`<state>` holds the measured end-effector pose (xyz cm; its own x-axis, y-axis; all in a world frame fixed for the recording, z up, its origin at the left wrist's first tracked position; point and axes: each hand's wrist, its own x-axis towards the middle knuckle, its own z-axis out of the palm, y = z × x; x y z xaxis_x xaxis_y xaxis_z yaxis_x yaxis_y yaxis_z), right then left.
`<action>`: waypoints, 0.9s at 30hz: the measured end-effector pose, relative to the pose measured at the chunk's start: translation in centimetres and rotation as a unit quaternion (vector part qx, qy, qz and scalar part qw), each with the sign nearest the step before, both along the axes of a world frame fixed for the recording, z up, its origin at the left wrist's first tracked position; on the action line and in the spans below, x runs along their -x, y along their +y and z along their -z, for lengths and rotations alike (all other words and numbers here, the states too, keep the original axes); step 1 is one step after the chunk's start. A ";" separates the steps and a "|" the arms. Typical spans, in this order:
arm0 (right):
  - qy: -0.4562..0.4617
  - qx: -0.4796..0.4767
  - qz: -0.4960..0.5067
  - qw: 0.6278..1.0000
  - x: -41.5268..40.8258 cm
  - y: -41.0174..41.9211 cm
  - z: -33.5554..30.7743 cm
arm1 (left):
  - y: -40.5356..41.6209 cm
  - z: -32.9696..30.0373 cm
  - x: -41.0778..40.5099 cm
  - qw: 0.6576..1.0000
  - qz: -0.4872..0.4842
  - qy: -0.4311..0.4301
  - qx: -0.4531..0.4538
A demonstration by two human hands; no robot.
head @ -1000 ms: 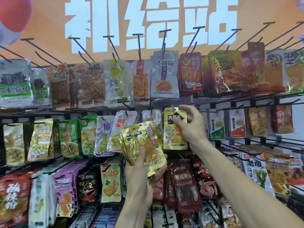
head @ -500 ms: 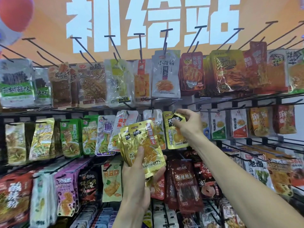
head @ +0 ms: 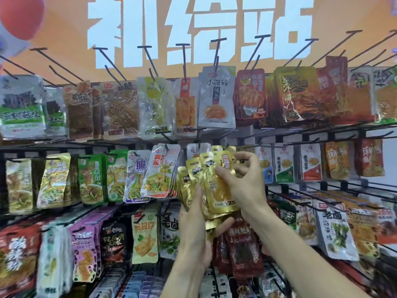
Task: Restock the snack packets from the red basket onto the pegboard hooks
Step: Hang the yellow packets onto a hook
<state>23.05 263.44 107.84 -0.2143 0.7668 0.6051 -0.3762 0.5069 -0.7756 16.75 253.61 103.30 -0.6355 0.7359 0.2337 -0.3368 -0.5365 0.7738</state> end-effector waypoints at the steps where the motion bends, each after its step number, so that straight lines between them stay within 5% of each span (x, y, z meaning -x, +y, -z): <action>1: 0.016 0.004 0.002 1.000 -0.2 0.5 -0.2 | 0.1 0.0 0.1 1.000 -0.005 -0.006 0.004; 6: -0.010 -0.007 -0.022 1.000 0.2 0.9 0.6 | 0.3 -0.4 0.2 1.000 -0.004 -0.004 0.006; 13: 0.024 -0.041 0.070 0.996 0.0 3.2 -1.7 | 0.6 -0.2 0.5 0.997 -0.064 -0.037 0.006; 27: -0.158 -0.055 0.165 0.972 2.3 6.4 -3.0 | 0.4 -0.6 1.0 0.996 -0.082 0.006 0.020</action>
